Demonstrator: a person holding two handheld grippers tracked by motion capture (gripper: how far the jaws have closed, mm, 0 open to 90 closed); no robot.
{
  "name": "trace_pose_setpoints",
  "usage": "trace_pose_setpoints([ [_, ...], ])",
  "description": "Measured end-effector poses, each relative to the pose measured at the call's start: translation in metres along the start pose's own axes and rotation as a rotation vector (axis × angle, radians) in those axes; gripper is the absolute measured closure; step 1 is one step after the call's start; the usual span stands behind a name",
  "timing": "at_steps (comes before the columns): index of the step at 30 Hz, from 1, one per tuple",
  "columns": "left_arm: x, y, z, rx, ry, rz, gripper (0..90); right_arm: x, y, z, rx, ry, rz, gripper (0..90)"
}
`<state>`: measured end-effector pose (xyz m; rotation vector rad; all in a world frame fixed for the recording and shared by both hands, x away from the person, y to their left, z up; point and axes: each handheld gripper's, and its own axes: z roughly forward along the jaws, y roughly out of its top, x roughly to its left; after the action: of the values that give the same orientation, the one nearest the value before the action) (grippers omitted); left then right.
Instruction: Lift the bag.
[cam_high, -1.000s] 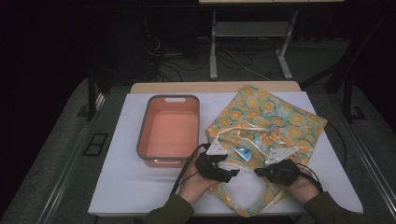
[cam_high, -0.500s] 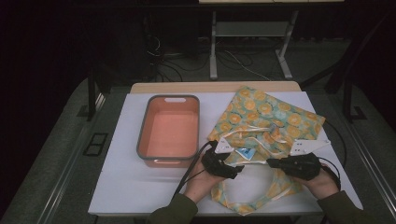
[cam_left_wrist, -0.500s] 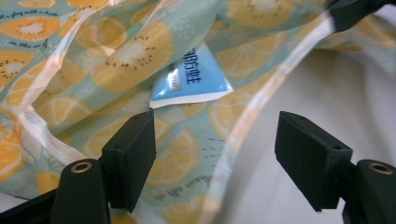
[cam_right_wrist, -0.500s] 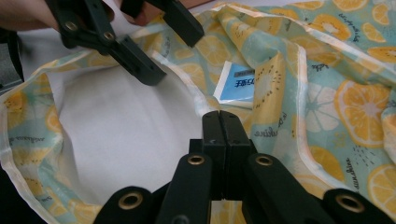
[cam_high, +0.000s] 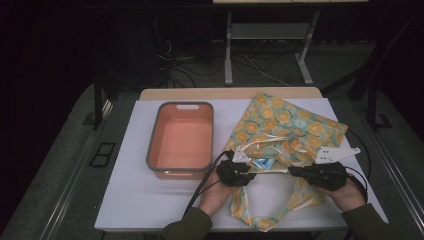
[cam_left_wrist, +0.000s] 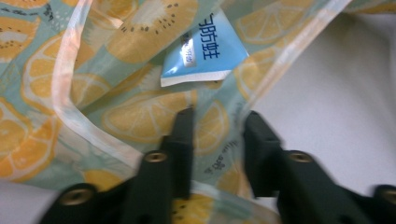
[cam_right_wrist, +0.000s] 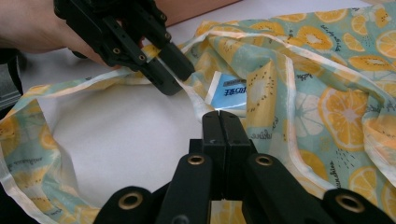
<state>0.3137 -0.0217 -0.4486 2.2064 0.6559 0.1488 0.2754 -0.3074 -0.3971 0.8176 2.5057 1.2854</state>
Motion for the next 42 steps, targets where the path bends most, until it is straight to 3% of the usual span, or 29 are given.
trace_pose_setpoints([
  [2,-0.003,0.001,0.000,0.000,-0.009,0.006,87.0,0.000,0.000,0.000,-0.002,0.000,-0.002,90.0],
  [3,-0.003,0.001,0.000,0.001,-0.012,0.005,88.7,0.000,0.000,0.000,-0.001,-0.002,-0.002,90.0],
  [11,-0.008,0.018,-0.026,-0.116,-0.044,-0.024,89.5,-0.004,0.005,-0.008,-0.046,-0.020,0.005,90.0],
  [16,-0.010,0.027,-0.040,-0.168,-0.037,-0.018,89.6,-0.006,0.015,-0.014,-0.099,-0.027,0.001,90.0],
  [22,-0.006,0.043,-0.067,-0.270,-0.023,-0.019,89.7,-0.007,0.025,-0.025,-0.167,-0.031,0.007,90.0],
  [30,-0.003,0.072,-0.105,-0.420,-0.012,0.002,89.7,-0.004,0.047,-0.037,-0.242,-0.033,-0.031,90.0],
  [37,0.026,0.077,-0.094,-0.415,0.001,-0.082,89.5,-0.014,0.061,-0.026,-0.243,-0.063,-0.041,90.0],
  [42,0.049,0.081,-0.073,-0.339,0.036,-0.128,89.3,-0.032,0.063,-0.005,-0.205,-0.097,-0.014,90.0],
])
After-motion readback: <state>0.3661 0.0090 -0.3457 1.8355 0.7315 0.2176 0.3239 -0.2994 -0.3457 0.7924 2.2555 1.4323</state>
